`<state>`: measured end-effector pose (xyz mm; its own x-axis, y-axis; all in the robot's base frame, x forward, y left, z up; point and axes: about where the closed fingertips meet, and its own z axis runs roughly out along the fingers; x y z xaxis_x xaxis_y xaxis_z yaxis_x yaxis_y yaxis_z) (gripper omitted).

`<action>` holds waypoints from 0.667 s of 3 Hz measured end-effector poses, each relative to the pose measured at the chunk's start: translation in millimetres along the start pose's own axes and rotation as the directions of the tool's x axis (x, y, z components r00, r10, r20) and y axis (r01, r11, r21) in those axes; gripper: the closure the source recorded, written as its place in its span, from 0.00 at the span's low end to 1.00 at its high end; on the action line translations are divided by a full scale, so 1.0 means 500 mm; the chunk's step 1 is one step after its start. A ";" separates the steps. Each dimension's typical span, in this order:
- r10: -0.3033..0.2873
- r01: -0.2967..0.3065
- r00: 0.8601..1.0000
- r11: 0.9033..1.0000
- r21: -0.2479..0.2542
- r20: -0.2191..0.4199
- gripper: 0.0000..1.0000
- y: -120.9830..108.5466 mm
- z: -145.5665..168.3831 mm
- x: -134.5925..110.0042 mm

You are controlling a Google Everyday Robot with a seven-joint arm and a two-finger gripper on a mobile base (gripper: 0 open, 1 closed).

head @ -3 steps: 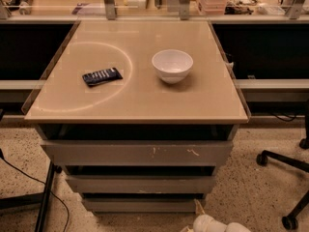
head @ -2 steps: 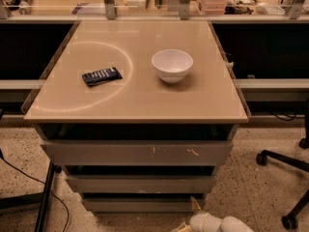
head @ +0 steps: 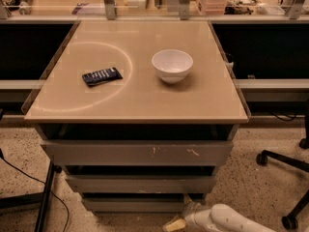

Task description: Open bottom drawer

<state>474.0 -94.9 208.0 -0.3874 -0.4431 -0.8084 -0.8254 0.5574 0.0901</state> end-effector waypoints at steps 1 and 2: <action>-0.025 0.024 0.999 0.999 -0.028 -0.038 0.00 -0.009 0.034 -0.013; -0.032 0.030 0.999 0.999 -0.038 -0.042 0.00 -0.006 0.044 -0.017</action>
Offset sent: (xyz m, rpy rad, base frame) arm 0.0119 0.0112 -0.0046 -0.0276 0.0144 0.0360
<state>488.6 -77.5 201.8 -0.3782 -0.4899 -0.7855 -0.8515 0.5170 0.0876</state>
